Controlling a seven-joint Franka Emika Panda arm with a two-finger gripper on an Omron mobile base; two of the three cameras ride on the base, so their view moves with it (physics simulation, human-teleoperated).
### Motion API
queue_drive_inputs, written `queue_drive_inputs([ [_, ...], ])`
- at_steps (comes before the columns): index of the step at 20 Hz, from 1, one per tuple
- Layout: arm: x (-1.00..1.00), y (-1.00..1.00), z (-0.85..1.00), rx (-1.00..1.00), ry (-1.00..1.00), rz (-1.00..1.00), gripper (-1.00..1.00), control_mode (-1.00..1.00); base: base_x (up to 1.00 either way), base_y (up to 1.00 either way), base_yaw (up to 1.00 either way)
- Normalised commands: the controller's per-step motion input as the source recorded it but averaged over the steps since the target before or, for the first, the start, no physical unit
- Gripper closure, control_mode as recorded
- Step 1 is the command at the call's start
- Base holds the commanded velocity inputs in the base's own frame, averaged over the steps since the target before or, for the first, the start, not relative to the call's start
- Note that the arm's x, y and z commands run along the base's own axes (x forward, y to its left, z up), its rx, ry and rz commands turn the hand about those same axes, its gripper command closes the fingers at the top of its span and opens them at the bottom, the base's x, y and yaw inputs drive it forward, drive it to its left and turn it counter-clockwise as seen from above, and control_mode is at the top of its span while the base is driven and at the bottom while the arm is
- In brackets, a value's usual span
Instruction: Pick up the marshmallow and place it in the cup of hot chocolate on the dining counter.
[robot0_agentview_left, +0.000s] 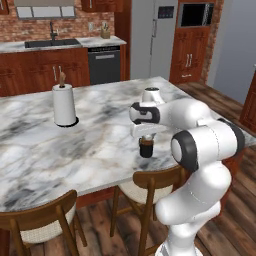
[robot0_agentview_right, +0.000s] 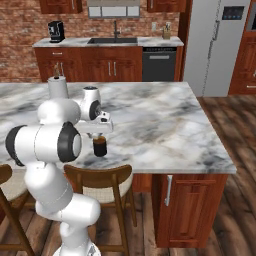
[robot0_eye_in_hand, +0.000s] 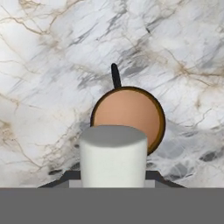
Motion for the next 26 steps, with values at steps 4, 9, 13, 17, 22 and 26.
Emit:
queue_drive_inputs([
  [4,0.23,0.0,-0.14,0.0,0.01,0.0,1.0,-1.0,0.0,0.0,0.0],
  [9,0.17,0.0,-0.11,0.0,0.02,0.0,1.0,-1.0,0.0,0.0,0.0],
  [13,0.16,0.0,-0.11,0.0,0.01,0.0,1.0,-1.0,0.0,0.0,0.0],
  [17,0.02,0.0,-0.11,0.0,0.0,0.0,1.0,-1.0,0.0,0.0,0.0],
  [22,0.0,0.0,-0.11,0.0,0.0,0.0,-1.0,-1.0,0.0,0.0,0.0],
  [26,0.0,-0.04,-0.07,0.0,0.0,0.0,-1.0,-1.0,0.0,0.0,0.0],
])
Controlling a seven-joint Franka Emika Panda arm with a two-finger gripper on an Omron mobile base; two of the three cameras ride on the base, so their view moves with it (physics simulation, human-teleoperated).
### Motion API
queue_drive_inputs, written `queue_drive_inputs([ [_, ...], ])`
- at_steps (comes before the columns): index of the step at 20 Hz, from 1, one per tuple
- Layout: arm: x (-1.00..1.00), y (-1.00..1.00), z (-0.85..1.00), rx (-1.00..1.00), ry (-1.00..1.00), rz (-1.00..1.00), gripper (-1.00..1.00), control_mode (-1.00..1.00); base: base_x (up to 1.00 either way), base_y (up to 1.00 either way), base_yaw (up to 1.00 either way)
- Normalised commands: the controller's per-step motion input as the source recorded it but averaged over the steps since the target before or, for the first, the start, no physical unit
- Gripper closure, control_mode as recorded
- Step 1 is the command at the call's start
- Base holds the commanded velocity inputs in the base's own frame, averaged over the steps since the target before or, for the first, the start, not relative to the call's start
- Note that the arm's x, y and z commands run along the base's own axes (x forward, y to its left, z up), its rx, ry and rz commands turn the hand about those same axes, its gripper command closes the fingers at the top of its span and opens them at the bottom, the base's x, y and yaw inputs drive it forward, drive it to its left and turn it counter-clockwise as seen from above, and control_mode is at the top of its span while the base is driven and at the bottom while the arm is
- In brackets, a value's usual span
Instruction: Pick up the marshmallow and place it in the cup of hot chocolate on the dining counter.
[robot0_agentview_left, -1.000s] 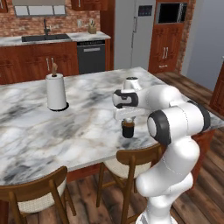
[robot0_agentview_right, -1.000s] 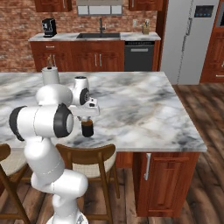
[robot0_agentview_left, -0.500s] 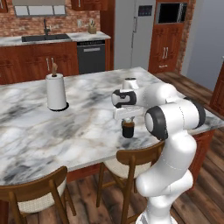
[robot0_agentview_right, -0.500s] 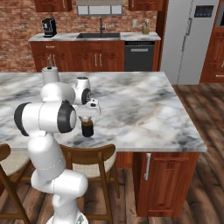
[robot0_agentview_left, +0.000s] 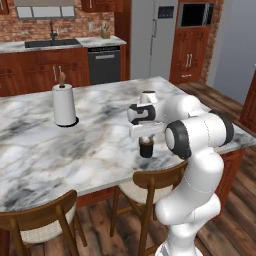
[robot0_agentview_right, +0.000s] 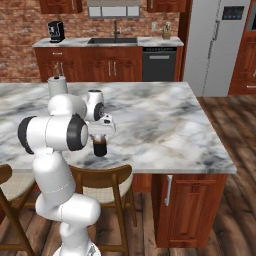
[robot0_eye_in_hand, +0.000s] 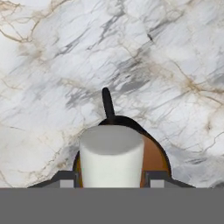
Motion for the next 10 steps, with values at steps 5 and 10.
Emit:
queue_drive_inputs([
  [5,0.0,-0.14,-0.01,0.0,0.0,0.0,-1.0,-1.0,0.0,0.0,0.0],
  [10,-0.02,-0.06,0.03,0.01,-0.01,0.0,-1.0,-1.0,0.0,0.0,0.0],
])
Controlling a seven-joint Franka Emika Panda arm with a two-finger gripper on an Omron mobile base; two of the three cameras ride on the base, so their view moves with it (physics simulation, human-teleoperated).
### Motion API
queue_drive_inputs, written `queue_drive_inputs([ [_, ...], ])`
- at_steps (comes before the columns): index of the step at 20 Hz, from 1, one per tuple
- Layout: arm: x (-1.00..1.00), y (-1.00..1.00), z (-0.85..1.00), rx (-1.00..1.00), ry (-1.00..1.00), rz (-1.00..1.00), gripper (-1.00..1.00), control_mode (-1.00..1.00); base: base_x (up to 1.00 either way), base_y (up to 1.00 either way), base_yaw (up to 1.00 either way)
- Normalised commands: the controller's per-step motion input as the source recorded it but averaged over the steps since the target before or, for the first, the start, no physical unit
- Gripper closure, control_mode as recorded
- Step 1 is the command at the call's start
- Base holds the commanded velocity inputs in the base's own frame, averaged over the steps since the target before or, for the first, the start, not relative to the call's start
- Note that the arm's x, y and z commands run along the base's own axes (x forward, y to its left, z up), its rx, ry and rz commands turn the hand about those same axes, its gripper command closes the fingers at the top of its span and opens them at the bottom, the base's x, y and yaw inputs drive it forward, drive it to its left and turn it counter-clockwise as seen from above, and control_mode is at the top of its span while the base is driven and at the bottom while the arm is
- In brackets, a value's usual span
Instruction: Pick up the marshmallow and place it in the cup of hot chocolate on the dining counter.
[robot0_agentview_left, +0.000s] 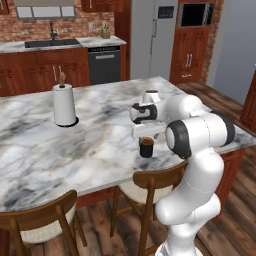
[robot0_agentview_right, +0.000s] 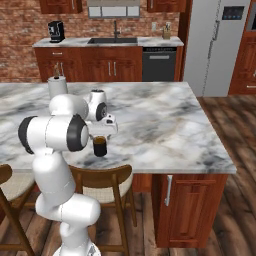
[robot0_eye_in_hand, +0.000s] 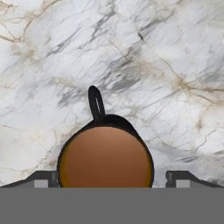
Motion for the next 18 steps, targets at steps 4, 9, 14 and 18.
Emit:
queue_drive_inputs([
  [4,-0.06,0.0,0.42,0.01,-0.08,0.0,-1.0,-1.0,0.0,0.0,0.0],
  [9,-0.32,0.0,0.91,0.0,-0.15,0.0,-1.0,-1.0,0.0,0.0,0.0],
  [14,-0.6,0.0,1.0,0.0,-0.2,0.0,-1.0,-1.0,0.0,0.0,0.0],
  [18,-0.94,-0.02,1.0,0.02,-0.23,0.0,-1.0,-1.0,0.0,0.0,0.0],
])
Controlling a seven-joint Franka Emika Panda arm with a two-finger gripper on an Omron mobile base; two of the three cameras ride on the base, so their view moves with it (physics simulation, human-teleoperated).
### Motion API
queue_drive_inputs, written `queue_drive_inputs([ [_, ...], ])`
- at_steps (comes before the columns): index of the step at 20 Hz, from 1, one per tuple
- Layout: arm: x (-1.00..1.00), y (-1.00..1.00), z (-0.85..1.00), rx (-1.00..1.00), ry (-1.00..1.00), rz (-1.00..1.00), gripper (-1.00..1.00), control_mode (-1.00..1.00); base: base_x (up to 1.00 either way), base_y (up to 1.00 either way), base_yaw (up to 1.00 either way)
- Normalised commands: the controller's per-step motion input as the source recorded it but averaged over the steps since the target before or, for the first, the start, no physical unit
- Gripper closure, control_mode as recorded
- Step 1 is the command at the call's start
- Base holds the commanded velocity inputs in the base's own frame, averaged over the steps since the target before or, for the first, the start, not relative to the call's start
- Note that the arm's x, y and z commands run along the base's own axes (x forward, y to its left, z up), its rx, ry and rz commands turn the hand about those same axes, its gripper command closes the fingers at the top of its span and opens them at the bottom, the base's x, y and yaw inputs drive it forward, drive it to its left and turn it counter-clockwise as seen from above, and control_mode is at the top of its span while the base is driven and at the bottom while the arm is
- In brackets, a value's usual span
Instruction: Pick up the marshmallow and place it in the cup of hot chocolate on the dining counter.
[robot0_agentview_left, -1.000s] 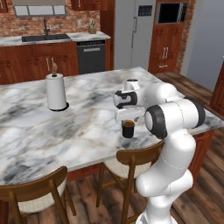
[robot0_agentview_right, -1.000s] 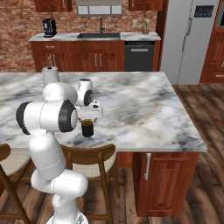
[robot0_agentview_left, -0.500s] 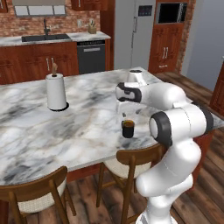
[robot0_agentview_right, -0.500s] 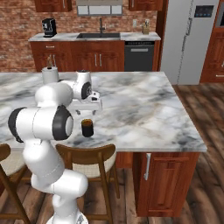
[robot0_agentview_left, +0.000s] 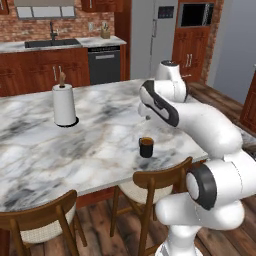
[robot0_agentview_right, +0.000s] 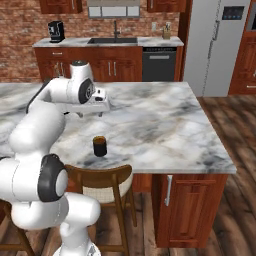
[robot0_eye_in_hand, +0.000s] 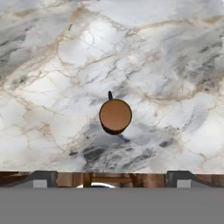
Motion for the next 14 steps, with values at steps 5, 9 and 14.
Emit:
queue_drive_inputs([
  [5,-1.0,-0.14,0.95,0.04,-0.25,0.0,-1.0,-1.0,0.0,0.0,0.0],
  [9,-1.0,-0.06,0.93,0.04,-0.26,0.0,-1.0,-1.0,0.0,0.0,0.0],
  [14,-1.0,-0.01,0.87,0.04,-0.2,0.0,-1.0,-1.0,0.0,0.0,0.0],
])
